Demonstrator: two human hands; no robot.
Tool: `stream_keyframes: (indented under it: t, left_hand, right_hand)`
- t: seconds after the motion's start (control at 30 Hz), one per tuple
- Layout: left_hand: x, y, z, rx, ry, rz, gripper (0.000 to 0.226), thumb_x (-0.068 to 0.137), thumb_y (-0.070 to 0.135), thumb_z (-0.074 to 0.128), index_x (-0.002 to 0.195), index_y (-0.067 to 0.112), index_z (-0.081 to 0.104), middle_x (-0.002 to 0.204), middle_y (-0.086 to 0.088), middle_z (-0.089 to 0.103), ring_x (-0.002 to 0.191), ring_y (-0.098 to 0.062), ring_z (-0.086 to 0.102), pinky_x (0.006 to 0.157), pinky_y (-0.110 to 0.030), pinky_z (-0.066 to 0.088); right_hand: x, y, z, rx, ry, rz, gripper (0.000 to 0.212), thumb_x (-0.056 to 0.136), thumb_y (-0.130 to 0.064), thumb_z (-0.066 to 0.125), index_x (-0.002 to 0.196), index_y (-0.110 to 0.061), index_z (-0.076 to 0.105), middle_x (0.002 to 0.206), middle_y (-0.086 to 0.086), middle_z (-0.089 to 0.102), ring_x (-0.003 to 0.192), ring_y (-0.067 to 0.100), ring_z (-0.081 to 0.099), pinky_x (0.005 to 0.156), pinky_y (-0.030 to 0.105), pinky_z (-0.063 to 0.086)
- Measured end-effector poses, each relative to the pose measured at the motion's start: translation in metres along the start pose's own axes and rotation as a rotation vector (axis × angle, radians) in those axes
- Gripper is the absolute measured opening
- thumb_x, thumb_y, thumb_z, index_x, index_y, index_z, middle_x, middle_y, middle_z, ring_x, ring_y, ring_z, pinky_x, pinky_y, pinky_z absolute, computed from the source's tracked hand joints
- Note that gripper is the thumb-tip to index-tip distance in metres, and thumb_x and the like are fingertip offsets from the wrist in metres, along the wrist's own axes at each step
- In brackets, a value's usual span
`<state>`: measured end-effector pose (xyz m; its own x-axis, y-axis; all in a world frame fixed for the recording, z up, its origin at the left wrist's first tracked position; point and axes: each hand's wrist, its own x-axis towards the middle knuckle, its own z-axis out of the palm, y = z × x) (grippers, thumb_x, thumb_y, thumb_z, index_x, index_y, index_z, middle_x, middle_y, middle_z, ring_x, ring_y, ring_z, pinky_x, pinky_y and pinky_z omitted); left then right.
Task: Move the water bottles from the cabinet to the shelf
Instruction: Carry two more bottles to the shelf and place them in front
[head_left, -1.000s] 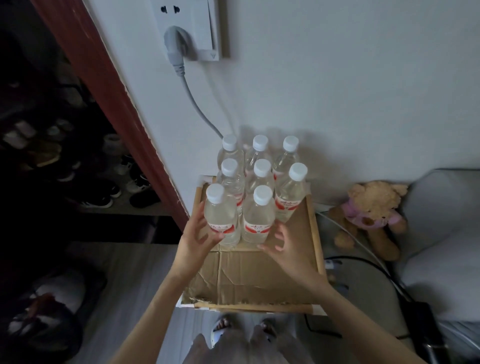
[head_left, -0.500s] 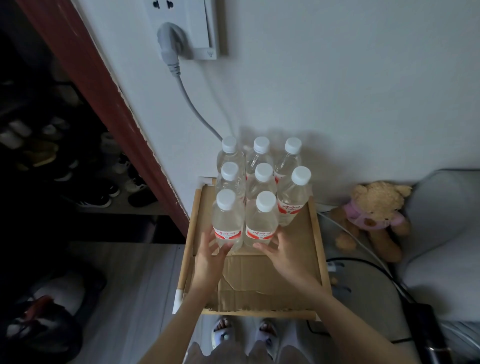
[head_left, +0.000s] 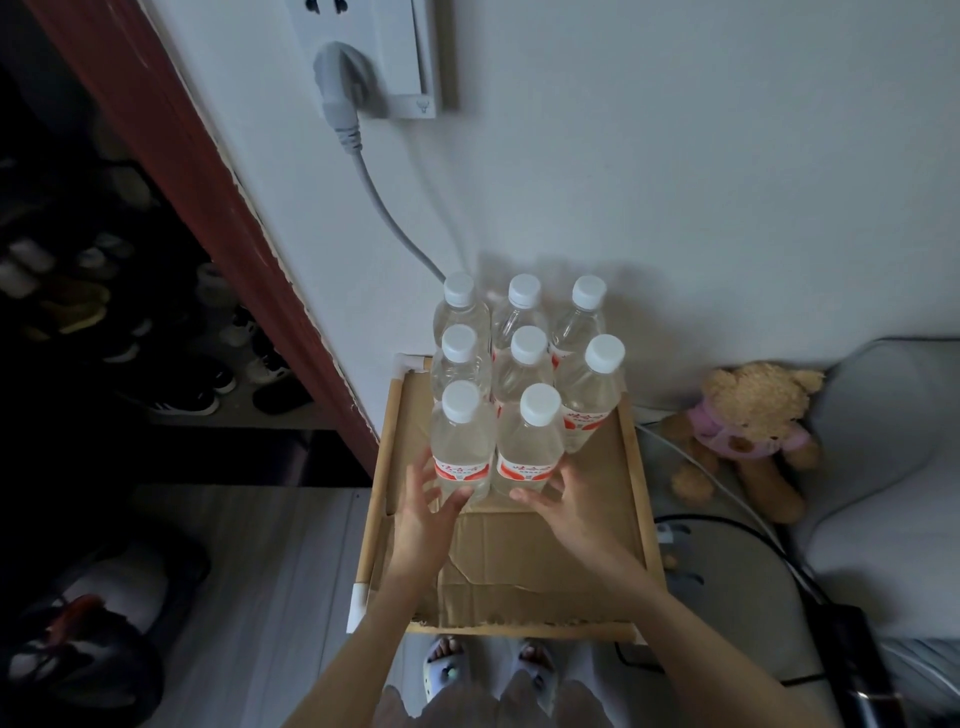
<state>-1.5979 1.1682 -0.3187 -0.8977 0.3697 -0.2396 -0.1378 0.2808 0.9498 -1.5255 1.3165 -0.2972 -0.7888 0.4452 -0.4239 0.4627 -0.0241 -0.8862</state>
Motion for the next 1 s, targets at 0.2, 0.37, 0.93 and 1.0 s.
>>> stream_keyframes:
  t: [0.2, 0.37, 0.93, 1.0]
  left_hand:
    - [-0.001, -0.001, 0.0, 0.028, 0.001, -0.008, 0.074, 0.066, 0.057, 0.061, 0.129, 0.028, 0.034, 0.128, 0.002, 0.053, 0.111, -0.007, 0.052, 0.095, -0.03, 0.041]
    - [0.0, 0.002, -0.001, 0.032, -0.035, 0.01, 0.058, 0.084, 0.018, 0.063, 0.132, 0.019, 0.032, 0.131, -0.003, 0.049, 0.113, -0.013, 0.051, 0.098, -0.033, 0.042]
    - [-0.003, 0.005, -0.012, 0.151, -0.041, 0.01, 0.069, 0.073, 0.046, 0.065, 0.13, 0.018, 0.037, 0.118, 0.004, 0.056, 0.108, -0.014, 0.057, 0.096, -0.045, 0.048]
    - [-0.002, 0.004, -0.013, 0.163, -0.04, 0.008, 0.065, 0.075, 0.04, 0.067, 0.13, 0.019, 0.038, 0.115, 0.006, 0.055, 0.108, -0.015, 0.057, 0.096, -0.044, 0.048]
  right_hand:
    - [0.001, -0.001, 0.0, -0.002, -0.015, -0.004, 0.071, 0.08, -0.014, 0.069, 0.139, -0.017, 0.03, 0.142, -0.002, 0.042, 0.133, 0.016, 0.037, 0.096, 0.023, 0.03]
    - [-0.003, 0.0, 0.004, 0.051, 0.01, 0.019, 0.075, 0.081, -0.013, 0.068, 0.141, -0.018, 0.023, 0.147, 0.0, 0.034, 0.136, 0.017, 0.033, 0.096, 0.022, 0.03]
    - [-0.012, 0.002, 0.002, -0.123, -0.027, 0.059, 0.078, 0.082, -0.03, 0.066, 0.144, -0.021, 0.019, 0.15, -0.001, 0.03, 0.138, 0.019, 0.03, 0.107, 0.034, 0.029]
    - [-0.011, 0.004, 0.001, -0.144, -0.031, 0.069, 0.08, 0.082, -0.033, 0.066, 0.145, -0.022, 0.018, 0.15, -0.001, 0.03, 0.137, 0.018, 0.03, 0.107, 0.035, 0.03]
